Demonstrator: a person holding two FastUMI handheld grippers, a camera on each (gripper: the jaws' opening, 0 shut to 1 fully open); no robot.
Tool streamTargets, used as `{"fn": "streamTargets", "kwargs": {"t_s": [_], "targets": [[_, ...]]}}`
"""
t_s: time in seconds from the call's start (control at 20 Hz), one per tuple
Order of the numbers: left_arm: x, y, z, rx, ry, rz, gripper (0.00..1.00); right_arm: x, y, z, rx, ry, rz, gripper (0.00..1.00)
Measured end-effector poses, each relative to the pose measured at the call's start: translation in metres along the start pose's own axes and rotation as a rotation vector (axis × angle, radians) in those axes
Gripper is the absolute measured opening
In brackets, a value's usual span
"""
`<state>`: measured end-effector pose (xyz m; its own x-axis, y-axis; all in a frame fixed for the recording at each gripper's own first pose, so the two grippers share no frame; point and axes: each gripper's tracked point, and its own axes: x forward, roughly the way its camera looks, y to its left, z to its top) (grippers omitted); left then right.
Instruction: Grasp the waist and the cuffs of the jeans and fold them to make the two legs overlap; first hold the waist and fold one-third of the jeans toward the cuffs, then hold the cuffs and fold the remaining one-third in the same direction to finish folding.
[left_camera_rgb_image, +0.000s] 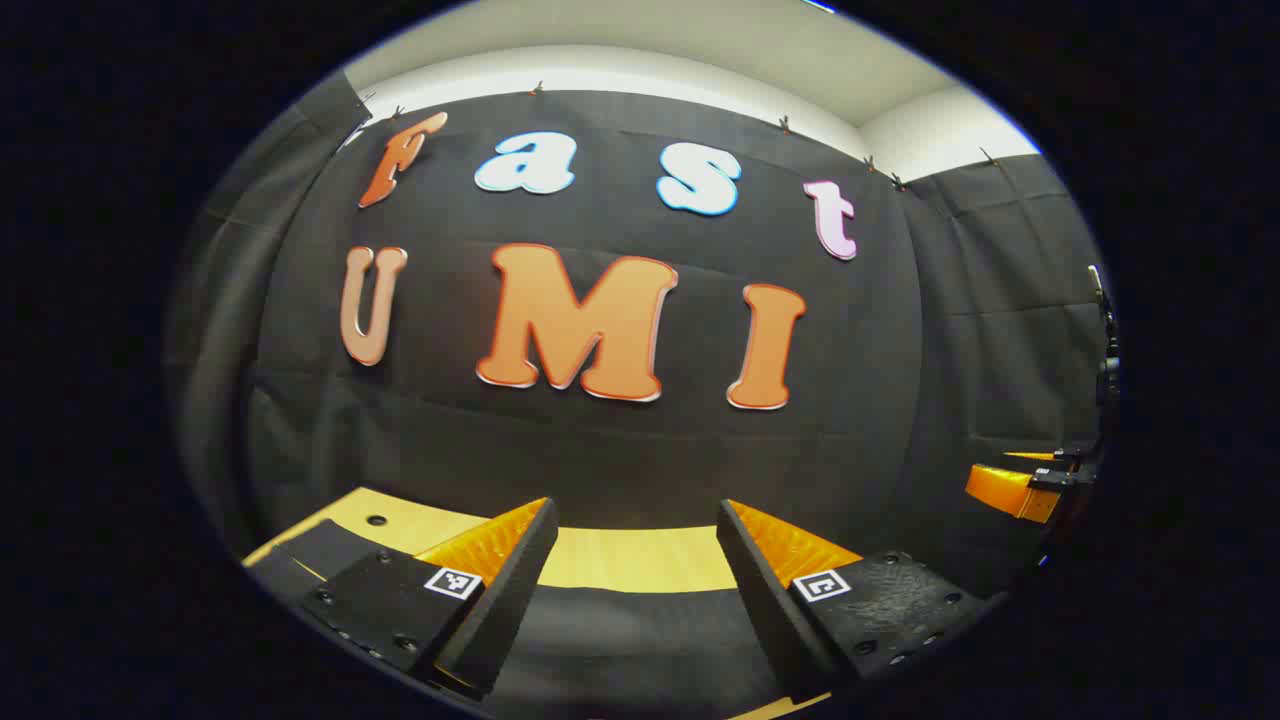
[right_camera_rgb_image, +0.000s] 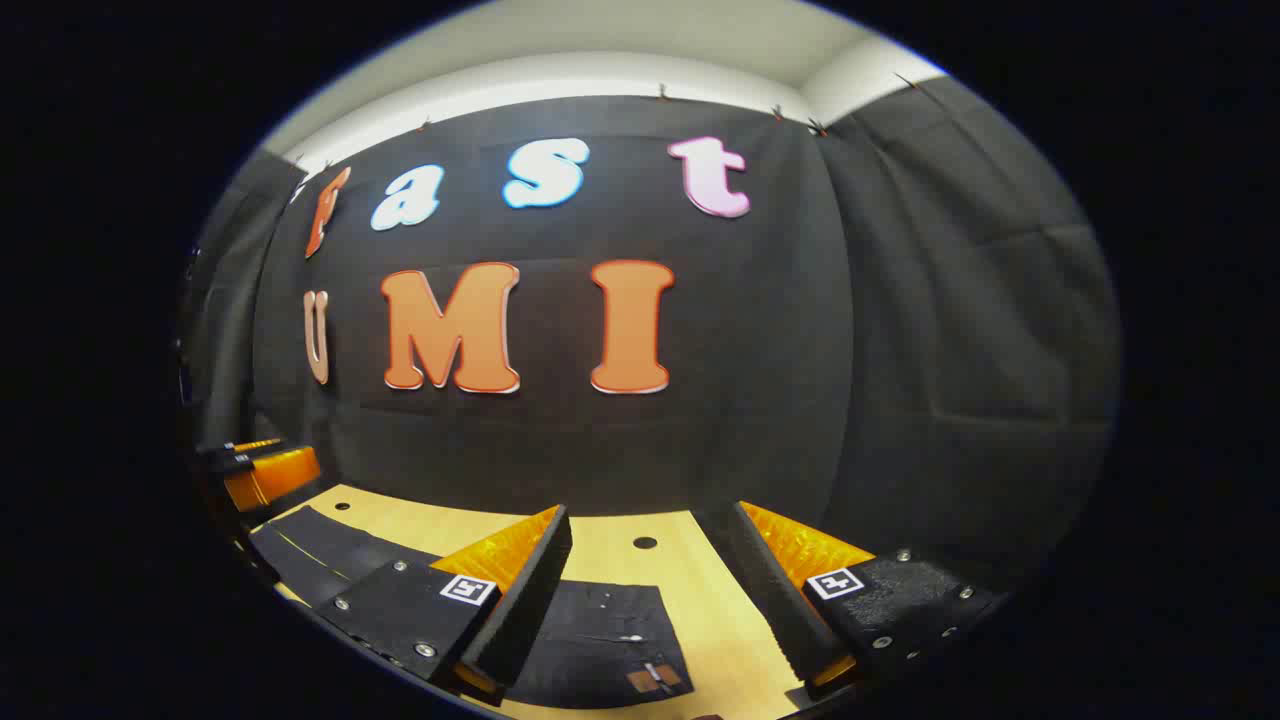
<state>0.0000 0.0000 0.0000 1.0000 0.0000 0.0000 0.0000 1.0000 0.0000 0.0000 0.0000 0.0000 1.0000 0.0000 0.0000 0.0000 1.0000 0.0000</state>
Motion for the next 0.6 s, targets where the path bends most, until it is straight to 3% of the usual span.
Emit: {"fn": "streamTargets", "kwargs": {"t_s": [0.1, 0.15, 0.25, 0.35, 0.45, 0.5, 0.6], "targets": [[-0.022, 0.065, 0.013, 0.013, 0.001, -0.001, 0.99, -0.015, 0.054, 0.003, 0.099, 0.009, 0.034, 0.97], [-0.032, 0.097, 0.017, 0.018, -0.001, 0.01, 0.97, -0.019, 0.073, -0.001, 0.115, 0.019, 0.028, 1.0], [-0.044, 0.158, 0.028, 0.073, -0.019, 0.055, 0.94, -0.027, 0.093, -0.008, 0.057, 0.029, -0.018, 1.0], [-0.055, 0.209, 0.037, 0.163, -0.031, 0.122, 0.94, -0.036, 0.124, -0.011, 0.01, 0.043, -0.001, 0.98], [-0.061, 0.236, 0.036, 0.199, -0.03, 0.135, 0.99, -0.039, 0.15, -0.006, 0.002, 0.039, 0.041, 0.97], [-0.062, 0.245, 0.036, 0.192, -0.02, 0.138, 0.94, -0.036, 0.154, -0.006, -0.001, 0.048, 0.042, 0.98], [-0.059, 0.26, 0.038, 0.157, -0.003, 0.162, 0.94, -0.03, 0.153, -0.011, 0.008, 0.073, 0.048, 0.98]]}}
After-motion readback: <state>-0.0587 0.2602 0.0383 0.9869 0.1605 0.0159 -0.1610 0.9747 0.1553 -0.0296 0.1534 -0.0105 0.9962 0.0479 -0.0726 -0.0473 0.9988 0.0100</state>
